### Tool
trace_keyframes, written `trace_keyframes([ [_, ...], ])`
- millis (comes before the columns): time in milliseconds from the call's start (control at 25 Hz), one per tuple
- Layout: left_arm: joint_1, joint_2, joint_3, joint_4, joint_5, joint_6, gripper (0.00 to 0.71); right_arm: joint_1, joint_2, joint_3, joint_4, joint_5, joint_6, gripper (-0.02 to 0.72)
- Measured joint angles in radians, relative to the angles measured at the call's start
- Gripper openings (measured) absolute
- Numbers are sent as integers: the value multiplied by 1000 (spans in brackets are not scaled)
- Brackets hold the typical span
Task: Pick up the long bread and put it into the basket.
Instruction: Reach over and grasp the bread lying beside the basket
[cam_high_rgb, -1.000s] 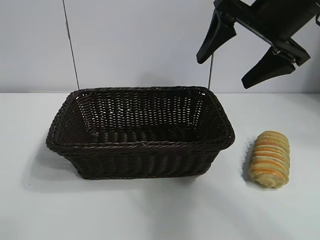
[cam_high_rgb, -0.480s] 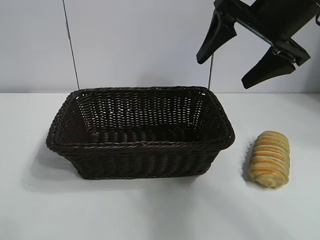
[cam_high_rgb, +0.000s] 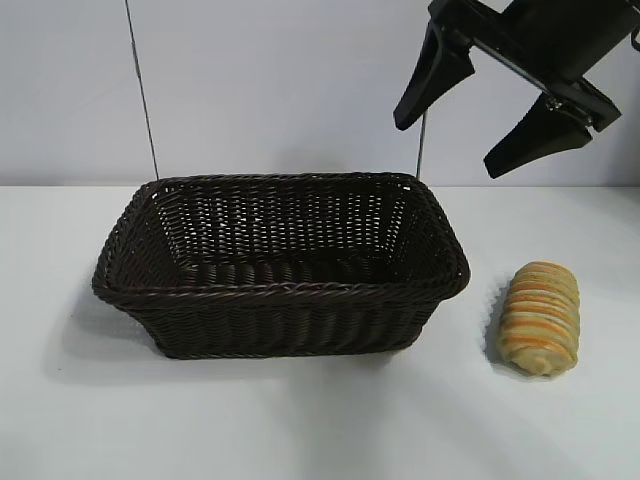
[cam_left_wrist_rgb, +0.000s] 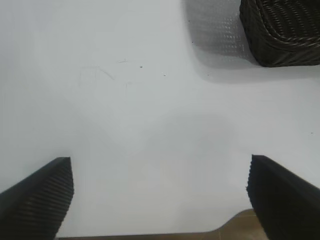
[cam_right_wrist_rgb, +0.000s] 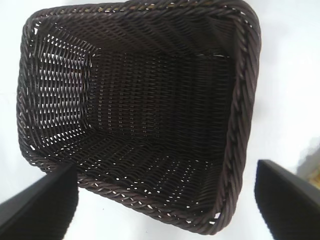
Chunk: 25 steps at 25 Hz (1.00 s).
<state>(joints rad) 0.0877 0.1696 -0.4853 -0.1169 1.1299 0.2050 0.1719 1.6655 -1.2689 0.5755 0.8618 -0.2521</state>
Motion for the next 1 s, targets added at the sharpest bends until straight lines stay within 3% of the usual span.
trace_keyframes([
  [360, 0, -176, 1, 0, 0, 0, 682, 0, 0, 0, -3, 1, 0, 683],
  [640, -5, -182, 1, 0, 1, 0, 682, 0, -12, -24, -28, 15, 1, 683],
  [800, -61, -182, 1, -1, 1, -1, 682, 0, -53, -110, -140, 115, 81, 683],
  [1000, -128, -182, 1, -1, 1, -1, 682, 0, -104, -176, -385, 269, 213, 683],
])
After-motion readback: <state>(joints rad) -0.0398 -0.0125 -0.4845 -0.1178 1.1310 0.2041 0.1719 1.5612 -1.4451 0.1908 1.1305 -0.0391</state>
